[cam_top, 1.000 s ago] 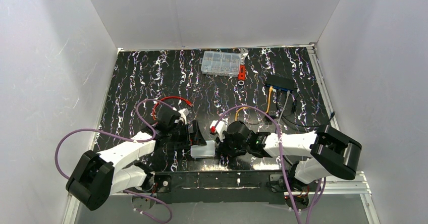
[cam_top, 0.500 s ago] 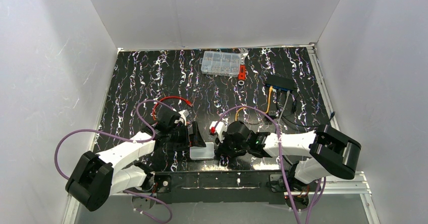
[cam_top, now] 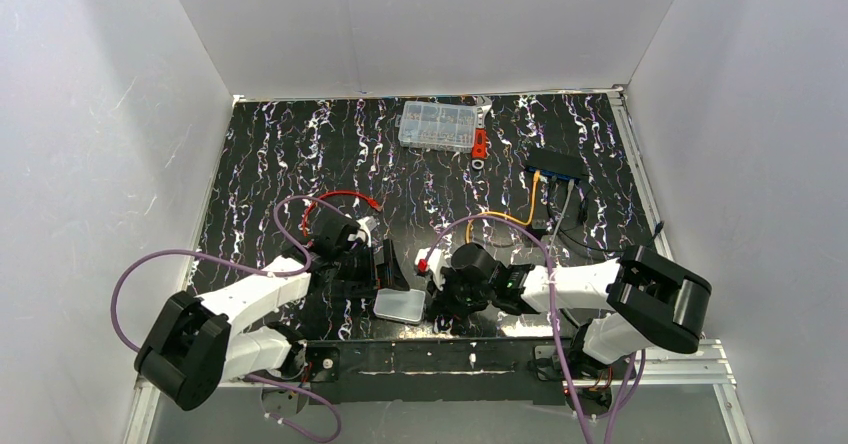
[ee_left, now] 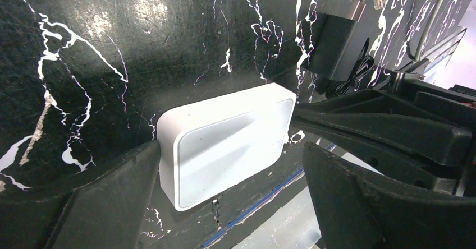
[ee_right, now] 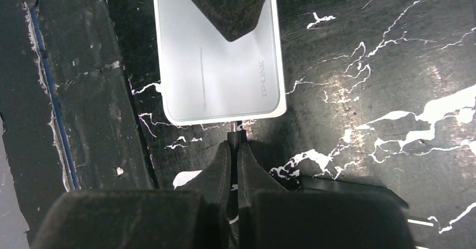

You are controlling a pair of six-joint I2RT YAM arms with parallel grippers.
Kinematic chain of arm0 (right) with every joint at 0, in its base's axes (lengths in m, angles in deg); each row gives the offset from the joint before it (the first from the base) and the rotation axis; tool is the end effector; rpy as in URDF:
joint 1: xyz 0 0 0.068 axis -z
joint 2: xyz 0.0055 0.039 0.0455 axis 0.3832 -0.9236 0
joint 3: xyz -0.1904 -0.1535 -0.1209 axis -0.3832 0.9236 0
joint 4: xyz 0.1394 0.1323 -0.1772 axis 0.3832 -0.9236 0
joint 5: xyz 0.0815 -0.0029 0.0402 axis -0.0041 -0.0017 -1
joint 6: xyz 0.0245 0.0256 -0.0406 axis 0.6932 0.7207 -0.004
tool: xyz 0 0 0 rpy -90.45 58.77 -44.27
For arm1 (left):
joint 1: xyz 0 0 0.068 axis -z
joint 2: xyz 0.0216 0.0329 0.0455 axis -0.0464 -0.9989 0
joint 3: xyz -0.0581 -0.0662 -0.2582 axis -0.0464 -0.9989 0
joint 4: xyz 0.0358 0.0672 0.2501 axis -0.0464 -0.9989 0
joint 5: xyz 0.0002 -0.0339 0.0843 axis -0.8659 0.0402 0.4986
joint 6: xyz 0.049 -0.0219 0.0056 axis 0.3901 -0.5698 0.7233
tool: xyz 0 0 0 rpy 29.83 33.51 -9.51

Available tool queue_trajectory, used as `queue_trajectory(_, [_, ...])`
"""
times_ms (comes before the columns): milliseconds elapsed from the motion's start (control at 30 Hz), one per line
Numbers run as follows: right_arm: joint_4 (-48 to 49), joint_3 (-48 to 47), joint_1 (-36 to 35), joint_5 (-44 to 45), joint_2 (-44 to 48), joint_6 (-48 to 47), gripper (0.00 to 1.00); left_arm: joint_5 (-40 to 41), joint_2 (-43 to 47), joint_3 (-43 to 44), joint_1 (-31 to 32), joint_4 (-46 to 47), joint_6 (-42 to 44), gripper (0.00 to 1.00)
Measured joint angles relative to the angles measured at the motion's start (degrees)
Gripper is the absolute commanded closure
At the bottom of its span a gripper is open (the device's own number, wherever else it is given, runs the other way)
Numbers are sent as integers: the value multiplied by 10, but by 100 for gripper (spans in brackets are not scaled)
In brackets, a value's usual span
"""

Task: Insert the plug into the switch port
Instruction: Insert the connector into the switch port.

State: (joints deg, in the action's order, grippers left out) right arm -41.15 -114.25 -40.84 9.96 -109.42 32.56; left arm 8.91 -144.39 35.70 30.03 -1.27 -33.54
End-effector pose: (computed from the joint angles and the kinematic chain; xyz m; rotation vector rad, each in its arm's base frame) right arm 0.1113 0.2407 0.1489 -1.3228 1.9238 0.8620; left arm 0.1683 -0.1255 0.1630 0.0319 2.6444 -1.0336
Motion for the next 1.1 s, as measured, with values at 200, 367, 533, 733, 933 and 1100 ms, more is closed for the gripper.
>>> queue_trajectory(200, [19, 8, 0, -11, -4, 0, 99, -2, -6, 3, 0, 1, 3, 2])
queue_trajectory(367, [47, 22, 0, -13, -3, 0, 99, -3, -9, 5, -2, 1, 6, 2])
queue_trajectory(533, [62, 32, 0, -4, 2, -1, 99, -6, -12, 6, -3, 3, 8, 3])
queue_trajectory(733, [67, 41, 0, 31, 13, -2, 99, -12, -20, 9, -3, 10, 8, 3])
queue_trajectory(933, [76, 48, 0, 61, 19, -3, 99, -17, -25, 10, -4, 14, 8, 3])
queue_trajectory(1100, [83, 50, 0, 76, 20, -4, 99, -19, -27, 10, -4, 16, 8, 3])
